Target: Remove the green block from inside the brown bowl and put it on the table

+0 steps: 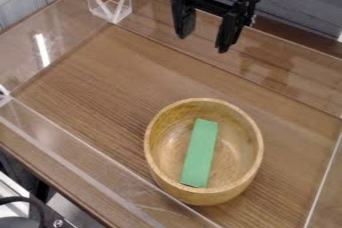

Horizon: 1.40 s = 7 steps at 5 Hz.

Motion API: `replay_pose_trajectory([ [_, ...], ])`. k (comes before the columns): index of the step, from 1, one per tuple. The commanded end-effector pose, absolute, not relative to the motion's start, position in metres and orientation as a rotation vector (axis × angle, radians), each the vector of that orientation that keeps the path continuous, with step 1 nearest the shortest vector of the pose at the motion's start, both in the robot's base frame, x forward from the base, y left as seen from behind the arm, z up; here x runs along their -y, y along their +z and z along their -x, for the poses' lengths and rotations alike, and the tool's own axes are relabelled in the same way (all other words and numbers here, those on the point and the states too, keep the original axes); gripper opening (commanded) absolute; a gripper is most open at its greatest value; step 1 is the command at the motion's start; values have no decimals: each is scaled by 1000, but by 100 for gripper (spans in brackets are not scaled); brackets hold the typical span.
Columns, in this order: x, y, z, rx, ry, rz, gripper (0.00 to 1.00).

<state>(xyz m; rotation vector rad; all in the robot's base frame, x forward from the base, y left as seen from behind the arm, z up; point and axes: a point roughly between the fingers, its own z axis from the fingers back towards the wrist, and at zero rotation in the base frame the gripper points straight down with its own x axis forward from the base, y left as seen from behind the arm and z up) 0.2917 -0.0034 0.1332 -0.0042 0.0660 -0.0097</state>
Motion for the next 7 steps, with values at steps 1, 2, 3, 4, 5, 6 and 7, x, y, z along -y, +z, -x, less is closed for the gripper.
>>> replay_pose_trajectory([
  [1, 12, 120, -266, -95, 63, 13, 100],
  [2, 27, 107, -228, -96, 133, 19, 100],
  [3, 49, 96, -205, -79, 186, 29, 100],
  [4, 65, 84, -194, -58, 248, 40, 100],
  [5, 68, 68, -188, -43, 301, 53, 100],
  [6, 66, 60, -192, -36, 323, 66, 100],
  [7, 63, 56, -196, -32, 338, 72, 100],
])
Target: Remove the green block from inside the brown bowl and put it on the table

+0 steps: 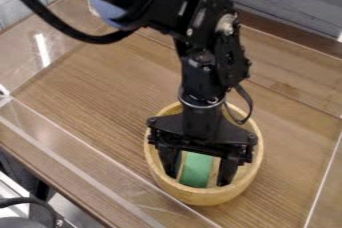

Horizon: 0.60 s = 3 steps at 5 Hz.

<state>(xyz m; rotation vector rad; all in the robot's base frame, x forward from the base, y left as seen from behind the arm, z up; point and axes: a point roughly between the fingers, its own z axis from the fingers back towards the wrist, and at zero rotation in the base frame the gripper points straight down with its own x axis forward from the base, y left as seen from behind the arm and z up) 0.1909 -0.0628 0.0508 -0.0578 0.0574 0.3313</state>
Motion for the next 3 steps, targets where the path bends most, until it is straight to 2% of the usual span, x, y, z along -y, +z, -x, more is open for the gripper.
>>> replay_pose_trajectory([
  [1, 61, 52, -199, -29, 348, 79, 100],
  [3, 58, 43, -204, -25, 359, 85, 100],
])
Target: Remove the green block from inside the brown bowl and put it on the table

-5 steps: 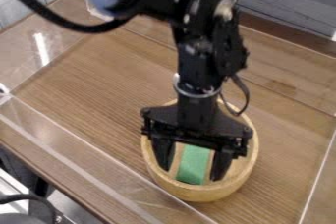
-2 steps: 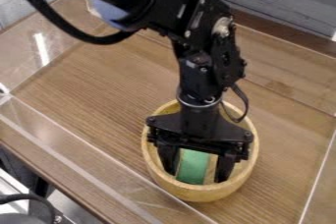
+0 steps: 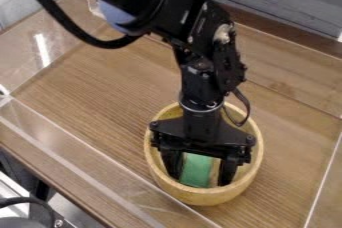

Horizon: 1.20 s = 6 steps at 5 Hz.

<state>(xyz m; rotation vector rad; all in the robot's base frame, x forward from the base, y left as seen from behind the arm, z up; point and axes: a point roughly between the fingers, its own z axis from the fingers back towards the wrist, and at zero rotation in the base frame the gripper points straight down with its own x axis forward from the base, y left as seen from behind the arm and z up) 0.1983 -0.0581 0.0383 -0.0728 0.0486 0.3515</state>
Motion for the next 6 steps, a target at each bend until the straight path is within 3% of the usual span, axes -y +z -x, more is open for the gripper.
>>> replay_pose_trajectory([
  [1, 57, 40, -205, -25, 363, 87, 100],
  [2, 56, 36, -206, -27, 366, 88, 100],
  [3, 56, 34, -206, -30, 369, 90, 0],
  [6, 56, 43, -200, -74, 360, 81, 0],
])
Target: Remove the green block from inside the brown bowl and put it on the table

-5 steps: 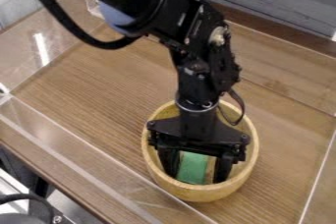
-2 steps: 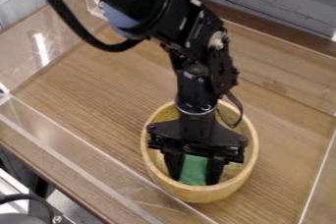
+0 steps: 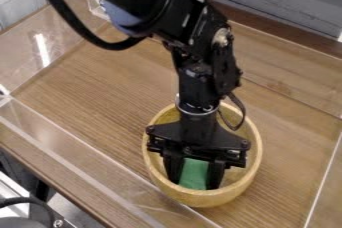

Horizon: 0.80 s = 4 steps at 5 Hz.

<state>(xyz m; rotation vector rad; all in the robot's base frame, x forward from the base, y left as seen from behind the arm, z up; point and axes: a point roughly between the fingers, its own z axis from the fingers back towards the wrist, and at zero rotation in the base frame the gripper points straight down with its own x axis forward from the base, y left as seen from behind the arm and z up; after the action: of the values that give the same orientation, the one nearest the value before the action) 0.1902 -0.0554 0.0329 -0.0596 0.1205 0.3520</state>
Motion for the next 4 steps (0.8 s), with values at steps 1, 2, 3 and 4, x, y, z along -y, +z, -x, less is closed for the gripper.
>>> replay_pose_trajectory([
  [1, 56, 48, -198, -89, 357, 79, 0],
  [2, 55, 53, -197, -106, 352, 77, 0],
  [3, 54, 57, -196, -120, 346, 76, 0],
  [4, 53, 62, -196, -127, 338, 77, 0],
])
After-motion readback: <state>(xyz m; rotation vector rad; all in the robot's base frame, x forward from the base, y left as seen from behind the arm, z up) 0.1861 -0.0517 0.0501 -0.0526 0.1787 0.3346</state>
